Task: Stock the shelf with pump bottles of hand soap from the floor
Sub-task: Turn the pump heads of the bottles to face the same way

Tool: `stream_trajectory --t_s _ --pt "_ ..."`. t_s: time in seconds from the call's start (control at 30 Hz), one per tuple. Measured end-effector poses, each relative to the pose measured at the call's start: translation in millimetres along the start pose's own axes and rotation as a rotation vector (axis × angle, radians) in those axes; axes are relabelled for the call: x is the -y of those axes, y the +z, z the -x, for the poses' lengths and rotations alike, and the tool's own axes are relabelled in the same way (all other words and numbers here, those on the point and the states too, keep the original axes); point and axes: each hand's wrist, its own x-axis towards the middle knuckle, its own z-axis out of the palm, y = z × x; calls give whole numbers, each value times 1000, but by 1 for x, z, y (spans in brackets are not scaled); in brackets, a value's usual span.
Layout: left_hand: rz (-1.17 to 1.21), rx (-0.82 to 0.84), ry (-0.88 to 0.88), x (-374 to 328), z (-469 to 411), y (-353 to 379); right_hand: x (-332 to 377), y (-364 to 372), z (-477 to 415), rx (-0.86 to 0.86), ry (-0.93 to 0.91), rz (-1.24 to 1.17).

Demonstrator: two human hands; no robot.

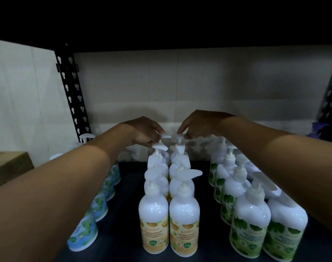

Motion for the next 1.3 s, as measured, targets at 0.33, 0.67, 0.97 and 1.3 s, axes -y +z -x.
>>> stream_trajectory --t_s 0.33,0.67,0.97,1.3 --pt "4 -74 15 -3 10 1 -4 -6 5 -3 1 -90" --pt "60 -164 115 -15 55 -20 18 -36 50 -97 10 -221" --pt "61 -46 38 1 60 -1 26 2 57 79 83 -24" --pt "62 -110 58 4 58 9 27 4 58 55 52 0"
